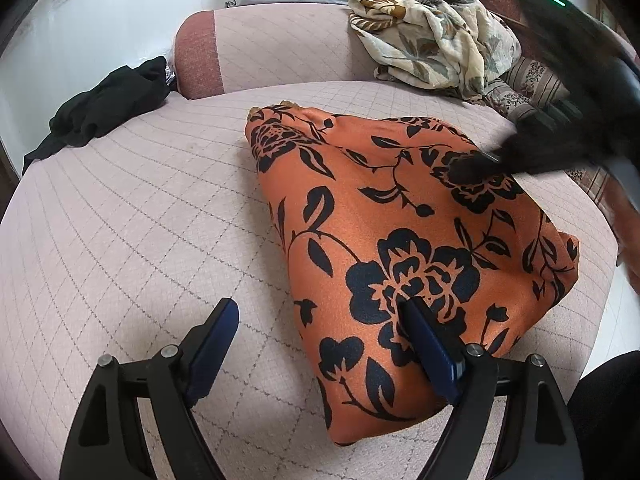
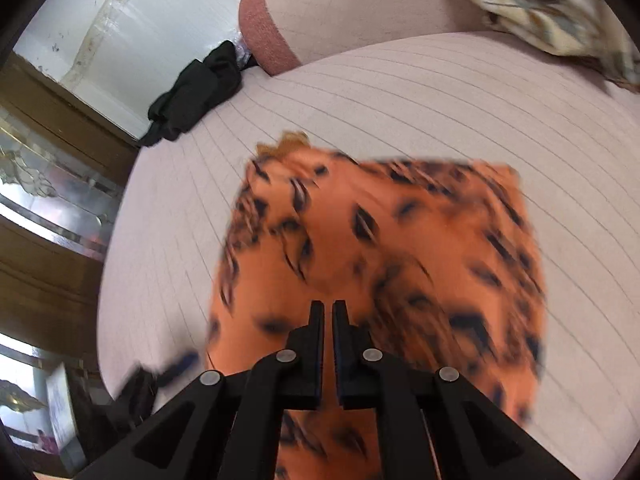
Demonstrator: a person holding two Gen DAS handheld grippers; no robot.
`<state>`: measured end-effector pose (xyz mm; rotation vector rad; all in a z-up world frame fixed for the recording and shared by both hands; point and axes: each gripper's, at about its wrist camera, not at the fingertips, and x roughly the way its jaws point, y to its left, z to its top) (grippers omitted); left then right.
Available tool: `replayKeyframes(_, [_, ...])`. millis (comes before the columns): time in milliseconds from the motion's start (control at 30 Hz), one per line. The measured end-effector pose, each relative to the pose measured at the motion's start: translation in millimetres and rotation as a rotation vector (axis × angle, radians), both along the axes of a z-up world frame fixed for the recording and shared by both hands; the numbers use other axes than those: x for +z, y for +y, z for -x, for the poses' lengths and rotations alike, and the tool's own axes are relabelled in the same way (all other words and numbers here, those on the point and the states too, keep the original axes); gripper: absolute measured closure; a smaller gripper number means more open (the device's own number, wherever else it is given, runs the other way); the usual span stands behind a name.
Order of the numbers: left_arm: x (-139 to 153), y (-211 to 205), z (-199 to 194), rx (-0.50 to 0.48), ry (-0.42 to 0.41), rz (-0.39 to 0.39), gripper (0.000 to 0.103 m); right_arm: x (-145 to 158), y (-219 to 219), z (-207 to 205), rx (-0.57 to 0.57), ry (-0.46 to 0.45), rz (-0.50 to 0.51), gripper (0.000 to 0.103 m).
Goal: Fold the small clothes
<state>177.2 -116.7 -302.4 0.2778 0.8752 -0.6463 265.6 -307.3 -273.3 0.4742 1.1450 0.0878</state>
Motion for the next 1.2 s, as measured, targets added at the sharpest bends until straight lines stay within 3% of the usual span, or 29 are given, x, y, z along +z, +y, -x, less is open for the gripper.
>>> replayKeyframes(167, [-2, -1, 1, -0.001, 0.006, -0.006, 0.018, -14, -13, 46, -0.054, 0.039, 0.063, 0.097])
replayKeyframes(333, [-2, -3, 1, 0.024, -0.014, -0.026, 0.007, -32, -19, 44, -0.093, 0.009, -0.001, 0.097])
replayKeyframes(500, [2, -3, -4, 0.032, 0.008, -0.022, 0.006, -32, -35, 52, -0.103, 0.002, -0.079, 0.097])
replayKeyframes(633, [12, -7, 3, 0.040, -0.070, -0.035, 0.006, -23, -47, 62, -0.140, -0.016, -0.125, 0.097])
replayKeyframes(767, [26, -5, 4, 0.076, -0.140, 0.008, 0.006, -2, -54, 76, -0.163, -0.091, -0.077, 0.097])
replayKeyframes(867, [30, 3, -7, 0.127, -0.113, 0.080, 0.006, 1, -59, 80, -0.194, -0.107, -0.042, 0.097])
replayKeyframes(967, [4, -7, -29, 0.164, -0.010, -0.012, 0.005, -25, -70, 71, -0.215, -0.020, -0.115, 0.097])
replayKeyframes(1067, [1, -7, -35, 0.189, 0.037, 0.040, 0.004, -26, -78, 71, -0.223, -0.022, -0.172, 0.097])
replayKeyframes(1200, [8, -18, -31, 0.183, -0.040, 0.004, 0.004, -15, -87, 75, -0.256, -0.089, -0.211, 0.097])
